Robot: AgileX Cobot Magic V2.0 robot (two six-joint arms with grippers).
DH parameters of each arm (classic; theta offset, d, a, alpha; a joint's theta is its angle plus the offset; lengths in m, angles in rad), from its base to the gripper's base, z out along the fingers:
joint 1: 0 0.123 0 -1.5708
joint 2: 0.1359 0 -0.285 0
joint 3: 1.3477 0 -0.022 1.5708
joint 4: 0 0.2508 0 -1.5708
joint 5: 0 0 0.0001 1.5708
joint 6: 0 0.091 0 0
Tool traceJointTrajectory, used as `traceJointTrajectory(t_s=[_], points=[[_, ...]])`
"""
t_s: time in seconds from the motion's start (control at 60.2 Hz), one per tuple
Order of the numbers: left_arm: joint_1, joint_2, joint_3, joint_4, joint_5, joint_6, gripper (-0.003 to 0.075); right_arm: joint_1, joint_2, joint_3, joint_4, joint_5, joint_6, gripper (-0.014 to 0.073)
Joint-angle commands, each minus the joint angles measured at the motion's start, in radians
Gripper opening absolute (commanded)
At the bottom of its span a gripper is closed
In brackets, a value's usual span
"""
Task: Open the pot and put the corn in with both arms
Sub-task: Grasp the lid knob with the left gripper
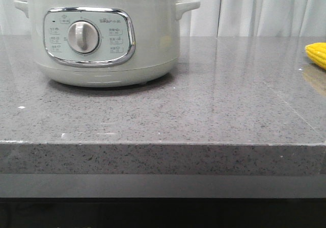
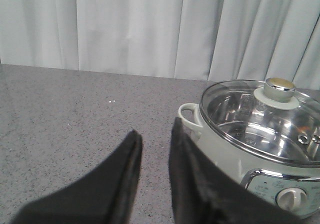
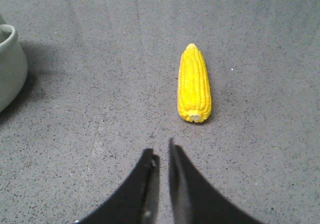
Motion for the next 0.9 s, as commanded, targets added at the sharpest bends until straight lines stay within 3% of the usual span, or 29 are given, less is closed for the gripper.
traceJointTrajectory(t_s=[0.0,0.083,0.166,0.332,0.664,0.88], points=[[-0.006,0.016,-0.026,0.003,-0.075,0.008,0.0407,-0.004,0.012,-0.033,-0.003,-0.068,-0.007,0.0356],[-0.006,0.018,-0.026,0.001,-0.073,0.008,0.0525,-0.004,0.012,-0.033,-0.003,-0.068,-0.007,0.0507],[-0.023,0.025,-0.026,0.001,-0.076,0.008,0.0533,-0.004,0.012,-0.033,-0.003,-0.068,-0.007,0.0587],[-0.131,0.085,-0.033,-0.011,-0.103,0.008,0.0512,-0.004,0.012,-0.033,-0.003,-0.068,-0.007,0.0595],[-0.330,0.344,-0.037,-0.064,-0.394,0.008,0.0512,-0.004,0.012,-0.033,-0.003,-0.068,-0.006,0.0595],[-0.427,0.544,-0.127,-0.064,-0.483,0.008,0.0512,-0.004,0.012,-0.033,-0.003,-0.068,-0.006,0.0595]])
